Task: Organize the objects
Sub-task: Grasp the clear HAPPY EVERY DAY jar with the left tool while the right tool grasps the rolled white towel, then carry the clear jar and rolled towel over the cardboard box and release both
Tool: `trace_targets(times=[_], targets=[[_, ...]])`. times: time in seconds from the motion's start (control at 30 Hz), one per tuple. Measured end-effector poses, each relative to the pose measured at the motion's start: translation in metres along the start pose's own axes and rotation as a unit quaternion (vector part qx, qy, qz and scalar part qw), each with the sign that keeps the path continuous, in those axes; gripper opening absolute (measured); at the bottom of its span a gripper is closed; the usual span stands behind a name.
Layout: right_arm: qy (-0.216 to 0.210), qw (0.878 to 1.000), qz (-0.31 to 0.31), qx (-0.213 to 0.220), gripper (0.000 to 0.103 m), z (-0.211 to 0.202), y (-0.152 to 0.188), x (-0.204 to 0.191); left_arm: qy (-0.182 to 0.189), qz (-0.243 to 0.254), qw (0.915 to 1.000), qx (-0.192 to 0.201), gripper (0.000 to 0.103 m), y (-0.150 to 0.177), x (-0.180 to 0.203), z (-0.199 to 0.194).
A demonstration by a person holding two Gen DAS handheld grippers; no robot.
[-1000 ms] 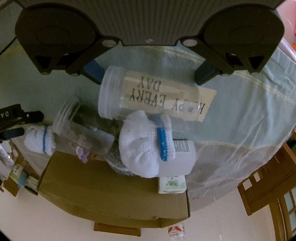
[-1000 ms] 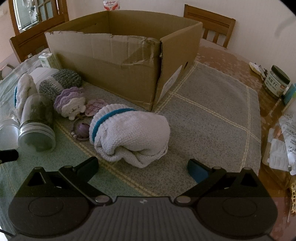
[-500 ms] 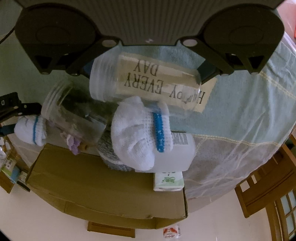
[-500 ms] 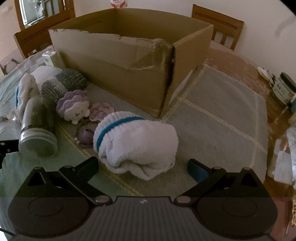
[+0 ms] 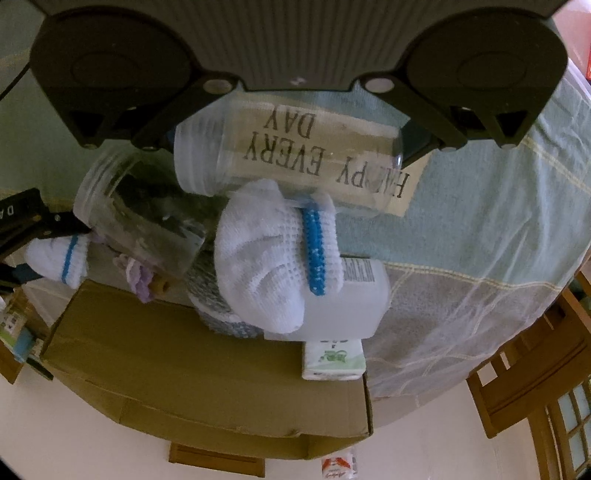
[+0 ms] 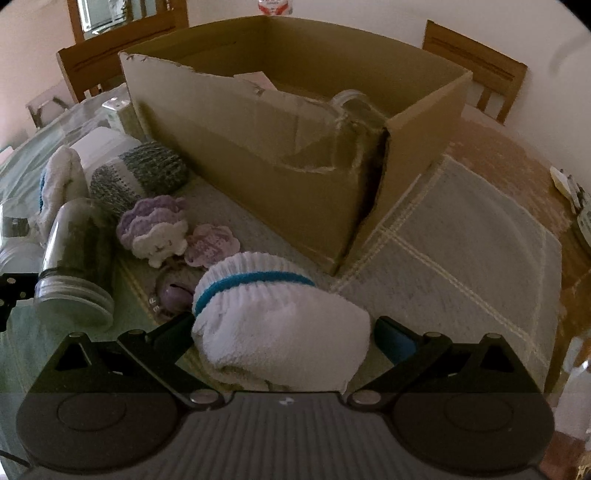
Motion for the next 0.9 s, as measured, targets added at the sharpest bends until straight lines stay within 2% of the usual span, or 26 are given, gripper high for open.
trace_targets(times=[0.1, 0.27, 0.33, 0.7, 0.9], targets=[[0.002, 1.000, 0.003, -0.002, 0.103, 0.000, -0.001, -0.001, -0.010, 0.002, 0.9999, 0.002, 0.102, -0.001, 0.002, 0.000], [0.006, 1.000, 0.010, -0.005, 0.101, -0.002, -0.001, -0.003, -0.011, 0.008, 0.9999, 0.004, 0.090, -0.002, 0.003, -0.006], [0.005, 1.000, 0.009, -0.008, 0.096, -0.004, -0.002, -0.004, -0.008, 0.004, 1.0000, 0.003, 0.090, -0.003, 0.003, -0.009], [0.004, 0.998, 0.039, -0.042, 0.084, -0.011, -0.009, -0.002, 0.000, 0.027, 0.9995, -0.014, 0.090, -0.010, 0.001, -0.019], [-0.007, 0.998, 0.039, -0.051, 0.079, -0.022, -0.015, -0.002, 0.020, 0.042, 0.9988, -0.013, 0.090, -0.023, -0.004, -0.031]])
Point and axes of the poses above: each gripper's, at about its wrist camera, not at the fingertips, and z roughly the way its jaws point, x to its right, y to its underside, the point moved 2 cm from there along z, roughly the way its jaws point, and after that the axes turned 5 degrees about -z, right-handed, at the moved point
